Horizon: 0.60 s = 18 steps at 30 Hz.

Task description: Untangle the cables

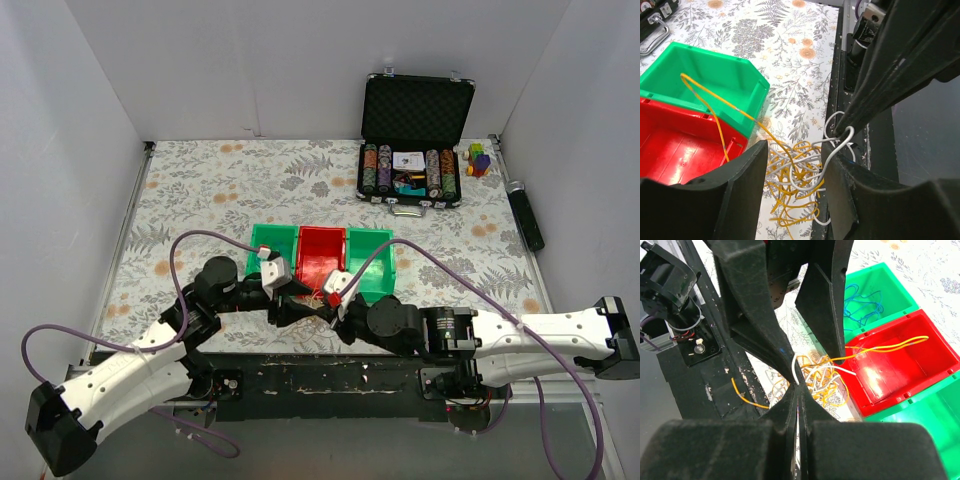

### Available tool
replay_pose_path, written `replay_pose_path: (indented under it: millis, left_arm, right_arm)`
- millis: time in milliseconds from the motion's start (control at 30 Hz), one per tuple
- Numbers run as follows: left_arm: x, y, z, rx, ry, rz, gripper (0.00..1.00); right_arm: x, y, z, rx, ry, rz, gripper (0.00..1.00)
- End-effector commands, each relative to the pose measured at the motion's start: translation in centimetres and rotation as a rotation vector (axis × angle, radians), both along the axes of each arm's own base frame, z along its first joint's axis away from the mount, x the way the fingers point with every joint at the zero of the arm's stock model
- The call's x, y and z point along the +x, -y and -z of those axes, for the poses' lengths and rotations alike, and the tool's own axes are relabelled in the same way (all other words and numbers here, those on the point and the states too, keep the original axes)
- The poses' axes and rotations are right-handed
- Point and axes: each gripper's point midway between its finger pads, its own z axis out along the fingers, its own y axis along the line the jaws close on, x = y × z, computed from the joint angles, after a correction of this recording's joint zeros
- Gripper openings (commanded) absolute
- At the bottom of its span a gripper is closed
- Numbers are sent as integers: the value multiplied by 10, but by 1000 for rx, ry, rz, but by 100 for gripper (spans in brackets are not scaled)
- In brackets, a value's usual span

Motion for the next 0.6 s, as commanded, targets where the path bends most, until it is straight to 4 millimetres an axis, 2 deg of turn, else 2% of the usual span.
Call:
replay_pose_path:
  millis: [0, 233, 333, 467, 567]
  left_arm:
    - [6, -3, -1, -19, 23, -44, 45]
    - [-10, -3, -6, -23, 36, 38, 47]
    - [-16, -5, -2, -2, 16, 67, 47]
    - [-16, -4, -3, -4, 20, 70, 47]
    - [-3, -2, -10, -29, 31, 7, 47]
  right_arm:
    - [-5, -6, -34, 95, -2, 12, 1]
    - [7, 4, -30, 81, 10, 105, 1]
    - [10, 6, -26, 65, 13, 122, 1]
    - [8, 0, -28, 81, 6, 115, 1]
    - [3, -6, -32, 98, -3, 98, 1]
